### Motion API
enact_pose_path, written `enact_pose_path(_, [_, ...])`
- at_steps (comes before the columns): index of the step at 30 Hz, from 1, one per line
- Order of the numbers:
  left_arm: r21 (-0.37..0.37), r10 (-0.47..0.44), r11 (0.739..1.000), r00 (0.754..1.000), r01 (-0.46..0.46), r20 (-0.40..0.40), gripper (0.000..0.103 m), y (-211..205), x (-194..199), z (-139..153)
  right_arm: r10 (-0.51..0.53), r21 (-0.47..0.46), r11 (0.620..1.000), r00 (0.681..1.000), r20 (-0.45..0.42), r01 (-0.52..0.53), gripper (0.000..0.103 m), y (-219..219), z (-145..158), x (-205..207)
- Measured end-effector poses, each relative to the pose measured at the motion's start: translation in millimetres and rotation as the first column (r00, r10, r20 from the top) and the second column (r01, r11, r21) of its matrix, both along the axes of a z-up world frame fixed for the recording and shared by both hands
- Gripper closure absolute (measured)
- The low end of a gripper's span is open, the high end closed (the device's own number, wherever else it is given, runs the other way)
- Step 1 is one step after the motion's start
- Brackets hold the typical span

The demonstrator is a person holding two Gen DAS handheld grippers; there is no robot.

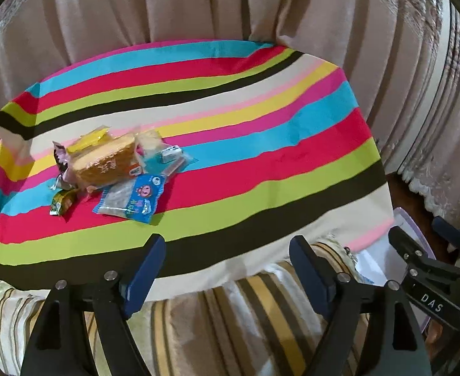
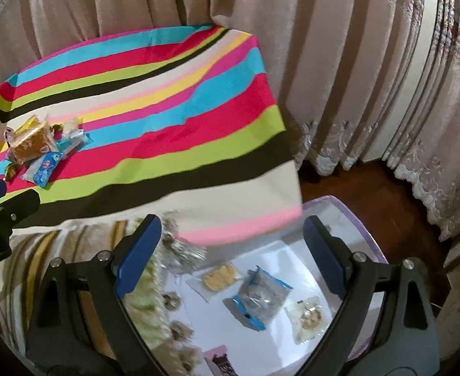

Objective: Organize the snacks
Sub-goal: 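Move both grippers back over the snack pile on the bed, then grasp the clear bread-roll packet with the left gripper while the right gripper grasps the blue seed bag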

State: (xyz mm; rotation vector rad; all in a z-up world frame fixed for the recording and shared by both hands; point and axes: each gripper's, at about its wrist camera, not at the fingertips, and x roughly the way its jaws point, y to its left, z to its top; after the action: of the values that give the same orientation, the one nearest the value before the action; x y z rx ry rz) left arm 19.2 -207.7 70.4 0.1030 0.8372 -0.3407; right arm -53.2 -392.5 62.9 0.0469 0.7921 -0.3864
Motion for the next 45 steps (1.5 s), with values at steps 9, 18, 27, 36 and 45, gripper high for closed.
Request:
enact_pose_path(9, [-0.073, 0.079, 0.994, 0.997, -0.079, 0.003, 0.021, 59, 37, -3, 0.115, 0.146, 0.982, 0.993, 0.034, -0.119, 0.010, 32, -5, 35])
enact_pose_path(18, [-0.160, 0.103, 0.982, 0.995, -0.100, 0.011, 0.021, 131, 88, -10, 0.222, 0.243, 0.947, 0.975, -0.019, -0.211, 0.010, 72, -13, 81])
enact_pose_path(27, [-0.019, -0.091, 0.995, 0.992, 0.093, 0.092, 0.021, 130, 147, -9, 0.266, 0.305, 0.922, 0.963, -0.049, -0.239, 0.010, 98, -22, 110])
enact_pose_path(36, [0.129, -0.193, 0.975, 0.979, 0.184, 0.065, 0.022, 114, 159, -32, 0.302, 0.329, 0.907, 0.951, -0.073, -0.263, 0.010, 119, -30, 135])
enact_pose_path(45, [0.003, -0.207, 0.978, 0.976, 0.207, 0.060, 0.027, 140, 151, -21, 0.348, 0.336, 0.893, 0.933, -0.089, -0.301, 0.010, 141, -35, 154])
